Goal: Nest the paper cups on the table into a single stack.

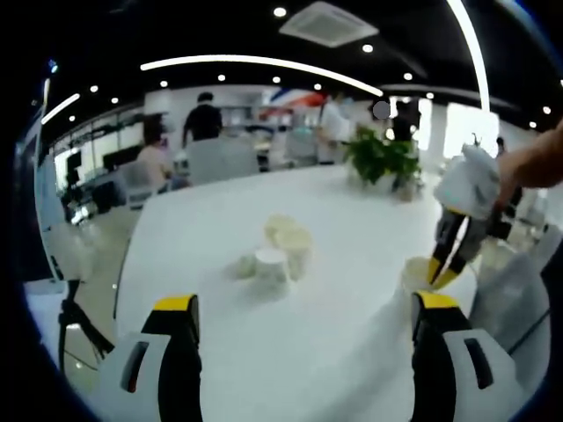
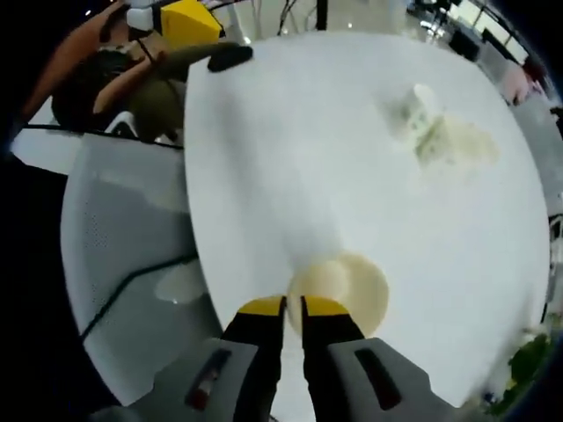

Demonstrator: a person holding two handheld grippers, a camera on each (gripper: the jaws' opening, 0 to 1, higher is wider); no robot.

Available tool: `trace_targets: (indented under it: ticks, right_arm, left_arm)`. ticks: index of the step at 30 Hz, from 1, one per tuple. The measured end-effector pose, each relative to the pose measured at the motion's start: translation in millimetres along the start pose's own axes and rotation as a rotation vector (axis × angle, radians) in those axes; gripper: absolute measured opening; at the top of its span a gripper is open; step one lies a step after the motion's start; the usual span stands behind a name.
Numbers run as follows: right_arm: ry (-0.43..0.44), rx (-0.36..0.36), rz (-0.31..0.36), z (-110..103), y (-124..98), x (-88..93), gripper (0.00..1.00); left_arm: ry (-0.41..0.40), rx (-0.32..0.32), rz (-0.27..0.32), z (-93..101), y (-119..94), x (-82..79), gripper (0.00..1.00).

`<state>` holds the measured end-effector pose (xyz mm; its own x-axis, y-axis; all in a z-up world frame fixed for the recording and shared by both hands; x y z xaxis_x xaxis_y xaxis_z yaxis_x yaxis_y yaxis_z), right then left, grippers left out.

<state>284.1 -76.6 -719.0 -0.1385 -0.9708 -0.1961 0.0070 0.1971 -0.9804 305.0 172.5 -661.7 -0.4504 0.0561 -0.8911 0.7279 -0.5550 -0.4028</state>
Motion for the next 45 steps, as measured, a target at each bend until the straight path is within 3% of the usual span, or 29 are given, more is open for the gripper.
trace_targets:
  ticks: [6, 12, 14, 16, 20, 24, 34, 40, 45]
  right_arm:
    - [-0.001, 0.013, 0.052, 1.2, -10.3, -4.1, 0.08]
    - [0.01, 0.056, 0.219, 14.1, -48.4, -14.5, 0.22]
    - [0.005, 0.08, 0.268, 19.4, -57.9, -14.4, 0.31]
    - [0.026, 0.098, 0.292, 25.0, -69.8, -9.1, 0.37]
    - [0.057, 0.132, 0.331, 33.9, -85.9, 5.6, 0.38]
    - [0.095, 0.163, 0.366, 38.5, -93.7, 22.9, 0.4]
    - [0.19, 0.275, 0.528, 43.3, -108.6, 69.3, 0.44]
    - [0.268, 0.38, 0.648, 50.6, -111.9, 90.5, 0.61]
    - [0.285, 0.451, 0.726, 58.5, -106.6, 108.2, 0.76]
  left_arm:
    - [0.004, 0.002, -0.002, -0.5, 0.7, -0.5, 0.98]
    - [0.004, 0.013, 0.006, 1.7, 2.5, -4.6, 0.98]
    - [0.006, 0.019, 0.008, 2.9, 3.9, -6.4, 0.98]
    - [0.011, 0.025, 0.008, 4.8, 5.6, -7.9, 0.98]
    - [0.012, 0.037, 0.015, 7.7, 8.3, -11.6, 0.98]
    - [0.028, 0.048, 0.014, 10.7, 12.6, -12.5, 0.98]
    - [0.031, 0.065, 0.013, 18.5, 21.9, -7.8, 0.98]
    - [0.035, 0.073, 0.016, 24.0, 23.2, -4.8, 0.98]
    - [0.038, 0.063, 0.018, 24.0, 20.8, -3.4, 0.98]
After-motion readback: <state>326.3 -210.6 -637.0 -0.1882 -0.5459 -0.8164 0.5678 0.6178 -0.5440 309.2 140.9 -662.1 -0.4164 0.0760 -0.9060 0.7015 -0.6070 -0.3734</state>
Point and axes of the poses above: the point that each gripper's makers call its tool centre point, and the gripper's own axes: y roughly forward along the fingers, z roughly to its right, x roughly out of its underside, the point moved 7 cm from there along -y, roughly backward along the fingers, and after that the axes turned 10 degrees about -y, right-handed, at the moved point
